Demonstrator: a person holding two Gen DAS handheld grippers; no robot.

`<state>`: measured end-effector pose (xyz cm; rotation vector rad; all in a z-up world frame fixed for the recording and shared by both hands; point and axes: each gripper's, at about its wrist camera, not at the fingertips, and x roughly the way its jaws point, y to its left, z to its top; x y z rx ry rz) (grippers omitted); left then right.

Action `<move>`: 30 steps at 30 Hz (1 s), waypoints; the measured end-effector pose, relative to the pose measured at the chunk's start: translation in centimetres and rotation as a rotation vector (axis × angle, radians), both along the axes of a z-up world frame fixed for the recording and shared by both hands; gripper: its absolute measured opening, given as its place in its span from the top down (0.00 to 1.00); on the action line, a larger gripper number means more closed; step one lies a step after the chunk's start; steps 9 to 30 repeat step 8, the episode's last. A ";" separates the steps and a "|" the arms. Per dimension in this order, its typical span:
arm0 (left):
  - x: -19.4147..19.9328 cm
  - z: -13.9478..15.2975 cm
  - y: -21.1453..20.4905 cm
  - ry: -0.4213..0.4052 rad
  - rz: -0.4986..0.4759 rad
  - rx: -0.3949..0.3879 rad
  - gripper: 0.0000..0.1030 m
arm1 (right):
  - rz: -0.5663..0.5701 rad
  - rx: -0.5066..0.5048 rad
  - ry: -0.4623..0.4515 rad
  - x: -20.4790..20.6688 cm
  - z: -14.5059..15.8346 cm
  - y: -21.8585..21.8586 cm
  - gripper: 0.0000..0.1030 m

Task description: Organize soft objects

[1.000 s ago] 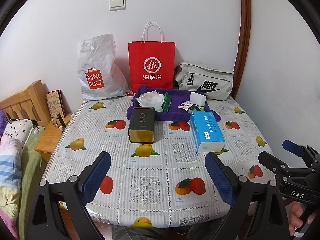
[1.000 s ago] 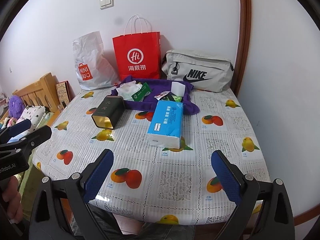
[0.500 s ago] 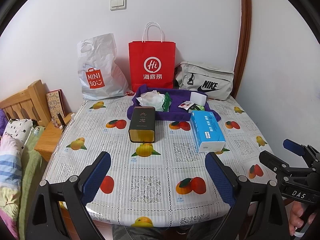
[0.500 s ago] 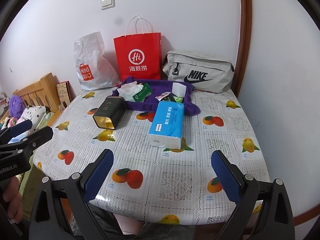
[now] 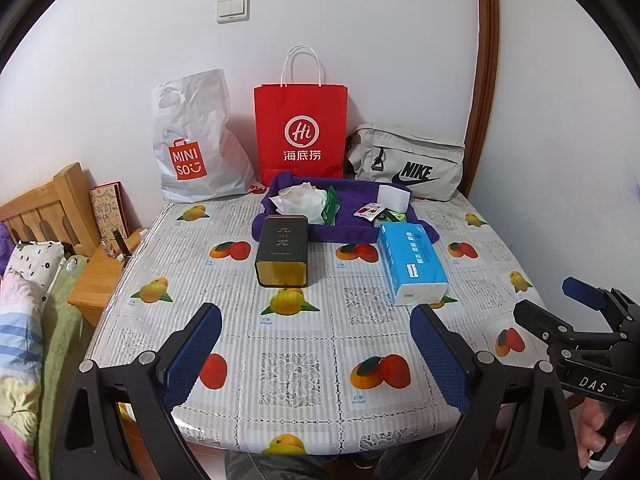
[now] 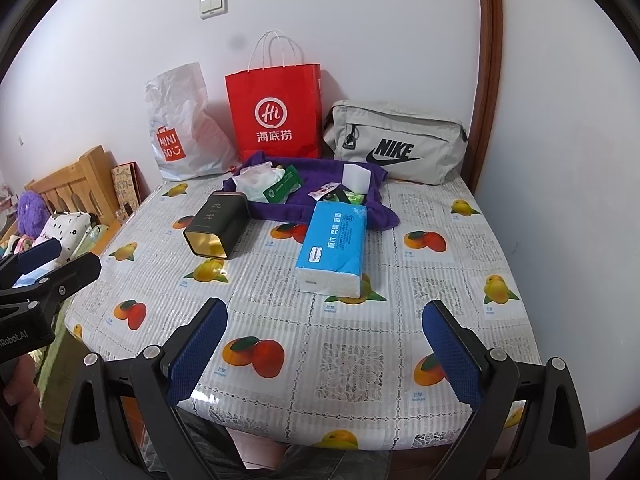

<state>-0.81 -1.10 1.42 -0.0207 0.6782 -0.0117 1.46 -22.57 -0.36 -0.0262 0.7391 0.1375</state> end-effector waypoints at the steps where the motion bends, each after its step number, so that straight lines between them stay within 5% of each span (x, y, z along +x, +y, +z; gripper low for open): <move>1: -0.1 0.0 0.0 0.000 0.001 0.000 0.07 | 0.002 0.000 0.000 0.0 0.0 0.0 0.06; 30: 0.3 0.3 0.2 -0.005 -0.004 -0.002 0.07 | 0.002 -0.006 -0.002 0.1 -0.1 0.1 0.06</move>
